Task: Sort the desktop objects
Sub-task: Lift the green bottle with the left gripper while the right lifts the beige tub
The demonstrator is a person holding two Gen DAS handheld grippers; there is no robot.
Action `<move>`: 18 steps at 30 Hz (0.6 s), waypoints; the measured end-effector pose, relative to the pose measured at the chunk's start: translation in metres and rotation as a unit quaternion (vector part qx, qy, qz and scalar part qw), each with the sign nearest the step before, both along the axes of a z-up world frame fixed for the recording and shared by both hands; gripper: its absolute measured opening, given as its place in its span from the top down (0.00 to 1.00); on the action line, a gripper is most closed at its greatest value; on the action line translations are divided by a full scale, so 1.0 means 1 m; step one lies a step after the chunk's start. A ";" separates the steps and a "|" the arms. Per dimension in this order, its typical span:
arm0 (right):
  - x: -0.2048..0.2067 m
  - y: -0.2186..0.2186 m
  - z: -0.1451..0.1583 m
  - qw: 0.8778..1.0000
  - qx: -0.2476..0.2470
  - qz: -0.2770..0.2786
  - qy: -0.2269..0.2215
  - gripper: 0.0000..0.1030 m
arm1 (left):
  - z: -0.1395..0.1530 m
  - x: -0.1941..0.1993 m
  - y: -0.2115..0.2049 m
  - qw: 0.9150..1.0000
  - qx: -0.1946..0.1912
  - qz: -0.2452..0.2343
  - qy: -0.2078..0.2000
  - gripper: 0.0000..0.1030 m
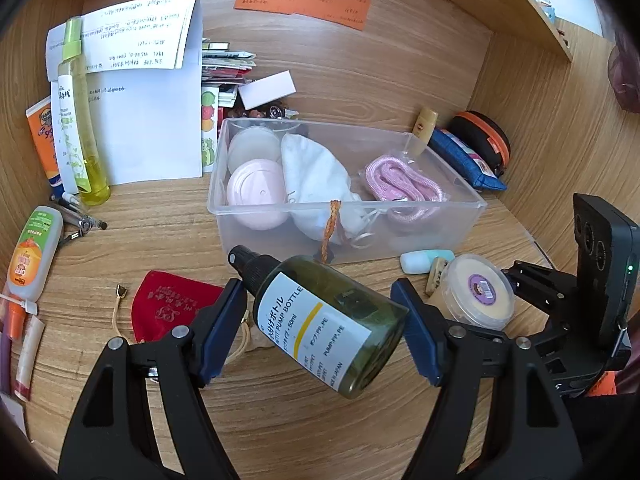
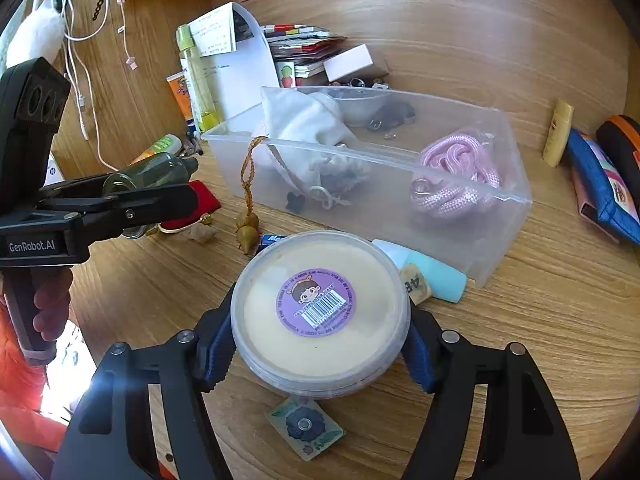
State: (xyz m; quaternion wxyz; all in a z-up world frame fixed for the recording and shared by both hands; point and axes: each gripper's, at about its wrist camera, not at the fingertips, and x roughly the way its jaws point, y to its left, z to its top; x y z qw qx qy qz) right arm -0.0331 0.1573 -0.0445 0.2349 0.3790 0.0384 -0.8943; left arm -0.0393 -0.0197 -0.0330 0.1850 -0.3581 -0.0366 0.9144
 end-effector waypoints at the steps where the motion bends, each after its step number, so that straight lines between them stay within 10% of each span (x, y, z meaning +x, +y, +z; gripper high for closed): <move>1: 0.000 -0.001 0.000 1.000 -0.001 0.000 -0.001 0.36 | 0.000 0.000 0.001 1.000 0.000 0.000 0.001 0.28; 18: -0.001 0.014 0.062 0.997 -0.038 0.007 0.073 0.36 | 0.034 -0.006 0.002 0.999 0.014 -0.003 0.045 0.28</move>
